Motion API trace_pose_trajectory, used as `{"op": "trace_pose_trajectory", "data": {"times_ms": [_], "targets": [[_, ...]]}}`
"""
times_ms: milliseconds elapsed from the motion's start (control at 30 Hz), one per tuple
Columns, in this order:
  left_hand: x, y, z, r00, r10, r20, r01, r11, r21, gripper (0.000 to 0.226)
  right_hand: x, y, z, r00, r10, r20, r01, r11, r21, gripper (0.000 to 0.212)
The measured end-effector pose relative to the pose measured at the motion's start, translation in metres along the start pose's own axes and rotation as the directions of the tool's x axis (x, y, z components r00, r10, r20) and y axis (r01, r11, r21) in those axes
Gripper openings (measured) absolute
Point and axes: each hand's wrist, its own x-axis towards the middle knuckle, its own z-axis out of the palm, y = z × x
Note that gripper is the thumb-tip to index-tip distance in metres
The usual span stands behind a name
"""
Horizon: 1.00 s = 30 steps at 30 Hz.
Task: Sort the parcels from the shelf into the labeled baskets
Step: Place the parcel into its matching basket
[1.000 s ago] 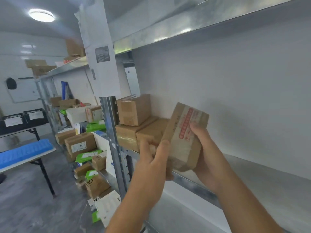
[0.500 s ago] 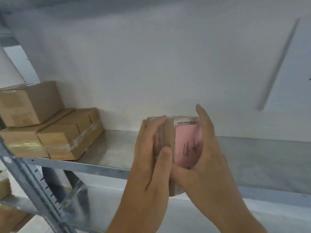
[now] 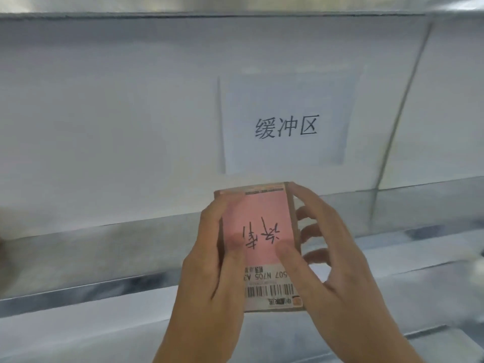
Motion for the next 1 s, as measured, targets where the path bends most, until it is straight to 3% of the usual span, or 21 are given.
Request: {"op": "trace_pose_trajectory", "data": {"times_ms": [167, 500, 733, 1000], "targets": [[-0.014, 0.033, 0.089, 0.988, 0.043, 0.147, -0.032, 0.997, -0.075, 0.041, -0.035, 0.015, -0.104, 0.998, 0.052, -0.043, -0.056, 0.995, -0.086, 0.042], [-0.039, 0.091, 0.26, 0.886, 0.171, 0.431, -0.044, 0.957, -0.288, 0.033, -0.101, 0.043, -0.273, 0.936, 0.234, -0.263, -0.285, 0.942, -0.176, 0.045], [-0.046, 0.109, 0.385, 0.752, 0.198, 0.629, 0.095, 0.912, -0.4, 0.032, -0.139, 0.079, -0.369, 0.833, 0.329, -0.444, -0.456, 0.864, -0.215, 0.045], [-0.033, 0.099, 0.542, 0.611, 0.168, 0.773, 0.256, 0.882, -0.395, 0.03, -0.144, 0.154, -0.467, 0.7, 0.408, -0.587, -0.637, 0.729, -0.252, 0.044]]}}
